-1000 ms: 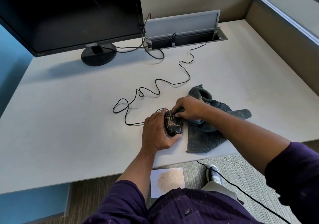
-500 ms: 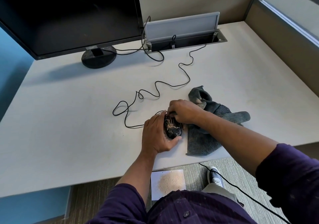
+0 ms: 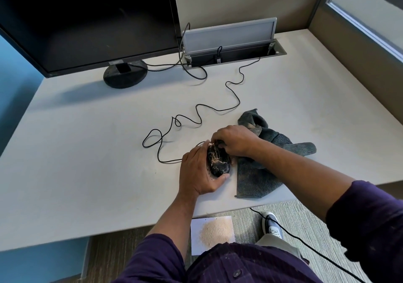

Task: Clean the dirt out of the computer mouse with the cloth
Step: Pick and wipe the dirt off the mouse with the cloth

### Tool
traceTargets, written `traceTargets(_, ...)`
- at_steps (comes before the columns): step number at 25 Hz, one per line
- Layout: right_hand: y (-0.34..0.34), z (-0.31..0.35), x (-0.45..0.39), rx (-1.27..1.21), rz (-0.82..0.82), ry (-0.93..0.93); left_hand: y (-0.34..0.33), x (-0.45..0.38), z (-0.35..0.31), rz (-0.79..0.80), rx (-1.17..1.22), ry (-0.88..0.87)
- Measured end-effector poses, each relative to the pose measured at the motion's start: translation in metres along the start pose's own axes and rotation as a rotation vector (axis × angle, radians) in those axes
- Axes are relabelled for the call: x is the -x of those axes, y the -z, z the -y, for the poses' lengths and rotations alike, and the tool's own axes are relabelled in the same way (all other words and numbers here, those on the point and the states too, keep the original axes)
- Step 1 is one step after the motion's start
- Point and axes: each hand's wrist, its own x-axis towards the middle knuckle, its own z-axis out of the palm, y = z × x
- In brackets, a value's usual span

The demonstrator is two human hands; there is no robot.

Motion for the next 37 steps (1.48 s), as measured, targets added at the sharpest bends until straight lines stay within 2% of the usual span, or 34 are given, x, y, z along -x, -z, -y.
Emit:
traceTargets(8, 0.004, 0.0, -0.003, -0.104, -0.08, -0.07, 0.002, -0.001, -0.002, 0.034, -0.01, 0.037)
traceTargets(12, 0.001, 0.006, -0.004, -0.132, 0.027, 0.013, 0.001, -0.001, -0.002, 0.038, -0.015, 0.044)
traceTargets(17, -0.005, 0.002, -0.004, 0.007, -0.028, 0.069, 0.002, -0.001, -0.002, 0.033, -0.012, 0.039)
traceTargets(20, -0.008, 0.003, -0.004, -0.01, -0.034, 0.116, 0.002, -0.001, -0.002, 0.045, -0.014, 0.049)
traceTargets(23, -0.008, 0.001, -0.006, 0.059, -0.049, 0.096, 0.002, -0.001, -0.002, 0.04, -0.007, 0.051)
traceTargets(37, -0.008, -0.001, 0.0, 0.009, -0.022, 0.051, 0.002, 0.0, -0.002, 0.049, -0.019, 0.049)
